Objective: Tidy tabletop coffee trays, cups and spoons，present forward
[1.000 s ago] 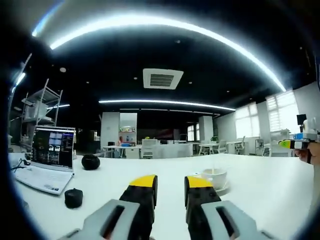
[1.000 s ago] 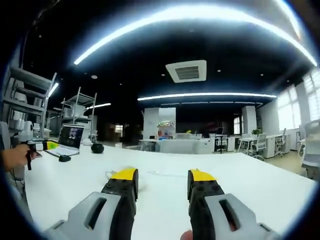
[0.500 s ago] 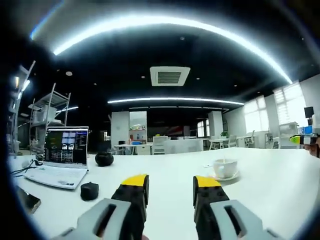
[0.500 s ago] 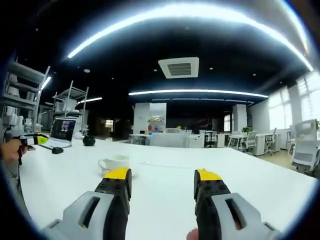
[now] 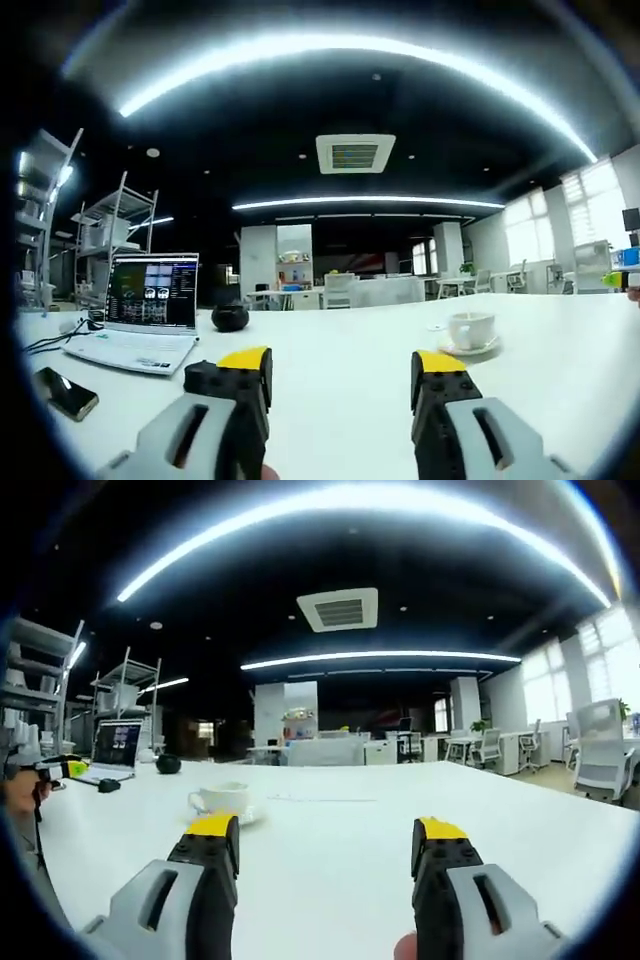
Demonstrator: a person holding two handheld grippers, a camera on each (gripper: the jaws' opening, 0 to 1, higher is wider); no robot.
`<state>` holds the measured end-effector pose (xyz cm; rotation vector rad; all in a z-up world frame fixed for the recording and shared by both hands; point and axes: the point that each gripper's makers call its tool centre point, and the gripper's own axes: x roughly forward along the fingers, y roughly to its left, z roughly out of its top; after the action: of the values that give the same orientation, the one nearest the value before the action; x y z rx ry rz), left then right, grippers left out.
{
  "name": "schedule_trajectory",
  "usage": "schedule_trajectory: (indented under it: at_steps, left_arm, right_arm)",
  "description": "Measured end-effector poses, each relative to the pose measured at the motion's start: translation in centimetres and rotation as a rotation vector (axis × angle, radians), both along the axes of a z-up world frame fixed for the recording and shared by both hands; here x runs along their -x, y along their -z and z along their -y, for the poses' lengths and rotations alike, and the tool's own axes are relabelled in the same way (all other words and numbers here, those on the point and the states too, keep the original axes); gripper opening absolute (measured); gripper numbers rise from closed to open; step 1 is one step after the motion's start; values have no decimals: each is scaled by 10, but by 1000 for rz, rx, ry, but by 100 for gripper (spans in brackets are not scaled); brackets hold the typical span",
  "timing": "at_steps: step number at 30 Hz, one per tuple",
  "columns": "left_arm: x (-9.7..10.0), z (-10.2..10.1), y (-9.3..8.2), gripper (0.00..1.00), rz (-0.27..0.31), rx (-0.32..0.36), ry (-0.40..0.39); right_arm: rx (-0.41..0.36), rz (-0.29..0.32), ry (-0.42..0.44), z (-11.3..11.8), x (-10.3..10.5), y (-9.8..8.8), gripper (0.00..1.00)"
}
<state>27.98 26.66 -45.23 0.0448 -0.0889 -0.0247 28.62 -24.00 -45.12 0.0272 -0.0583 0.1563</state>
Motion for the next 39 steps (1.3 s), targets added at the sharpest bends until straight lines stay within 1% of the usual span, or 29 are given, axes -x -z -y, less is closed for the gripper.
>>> schedule_trajectory:
  at_steps: [4, 9, 13, 28, 35, 39]
  left_arm:
    - [0, -5, 1, 57, 2, 2, -12]
    - [0, -10, 1, 57, 1, 11, -25]
    - [-2, -10, 2, 57, -2, 11, -23]
    - [-6, -6, -2, 56, 6, 5, -23]
    - [-8, -8, 4, 56, -6, 13, -32]
    - [-10, -9, 5, 56, -9, 13, -33]
  right_arm:
    - [13, -7, 6, 1, -1, 0, 72]
    - [11, 1, 13, 2, -3, -5, 73]
    - [20, 1, 13, -1, -6, -5, 73]
    - [23, -16, 20, -3, -13, 3, 70]
    - [23, -25, 20, -6, -17, 8, 69]
    - [21, -28, 19, -9, -20, 10, 69]
